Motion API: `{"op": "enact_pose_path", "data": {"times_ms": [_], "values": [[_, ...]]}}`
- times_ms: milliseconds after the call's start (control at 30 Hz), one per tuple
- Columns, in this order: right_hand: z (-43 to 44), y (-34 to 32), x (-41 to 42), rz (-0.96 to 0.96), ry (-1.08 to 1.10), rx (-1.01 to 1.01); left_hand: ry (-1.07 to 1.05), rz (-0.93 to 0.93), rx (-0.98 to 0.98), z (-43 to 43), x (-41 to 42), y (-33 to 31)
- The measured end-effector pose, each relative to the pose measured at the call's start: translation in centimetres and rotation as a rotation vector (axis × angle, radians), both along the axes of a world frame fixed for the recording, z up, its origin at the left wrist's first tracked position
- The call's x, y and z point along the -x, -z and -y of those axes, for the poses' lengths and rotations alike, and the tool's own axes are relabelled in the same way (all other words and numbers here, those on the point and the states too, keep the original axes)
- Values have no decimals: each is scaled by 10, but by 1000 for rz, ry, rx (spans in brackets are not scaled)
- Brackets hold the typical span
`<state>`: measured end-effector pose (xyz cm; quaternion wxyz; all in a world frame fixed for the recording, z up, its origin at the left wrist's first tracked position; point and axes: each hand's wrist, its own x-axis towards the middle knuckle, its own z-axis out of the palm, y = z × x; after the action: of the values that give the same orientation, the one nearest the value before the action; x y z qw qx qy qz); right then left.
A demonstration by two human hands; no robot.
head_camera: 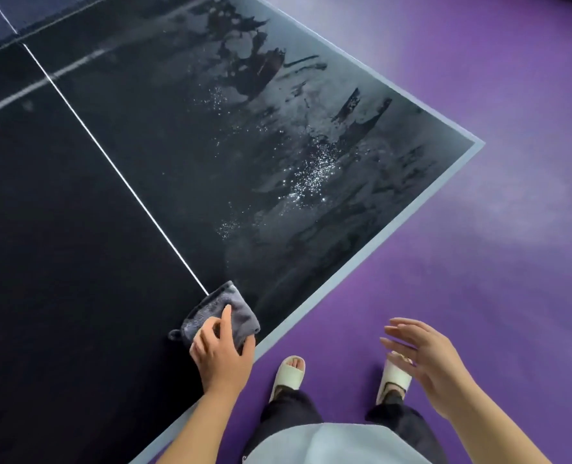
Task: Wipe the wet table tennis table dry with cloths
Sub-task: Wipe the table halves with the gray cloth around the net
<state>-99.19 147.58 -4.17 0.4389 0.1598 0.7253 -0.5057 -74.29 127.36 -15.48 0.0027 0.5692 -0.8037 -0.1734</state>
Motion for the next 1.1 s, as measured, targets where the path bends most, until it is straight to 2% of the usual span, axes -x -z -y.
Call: {"op": "enact_pose_path", "data": {"times_ms": [133,333,433,533,767,900,1000,1100], "values": [[-12,25,76,-18,-93,-48,-124,7,11,-14,25,5],[-28,10,224,-287,-411,-69,-800,-112,-148,-27,130,-6],[-42,9,290,-359,-529,-99,-843,-92,-211,-24,182,-7],[-52,17,340,-361,-633,-156,-775,-69,-263,-25,238,-7],[-40,37,406,-292,-673,-148,-394,55,-259,-56,413,-2],[-8,48,452,-321,-628,-132,-200,8,-269,-60,544,-5],[2,54,495,-378,-582,-199,13,-58,-328,-64,650,-14],[-8,49,546,-431,-581,-279,125,-116,-393,-59,739,-26]]}}
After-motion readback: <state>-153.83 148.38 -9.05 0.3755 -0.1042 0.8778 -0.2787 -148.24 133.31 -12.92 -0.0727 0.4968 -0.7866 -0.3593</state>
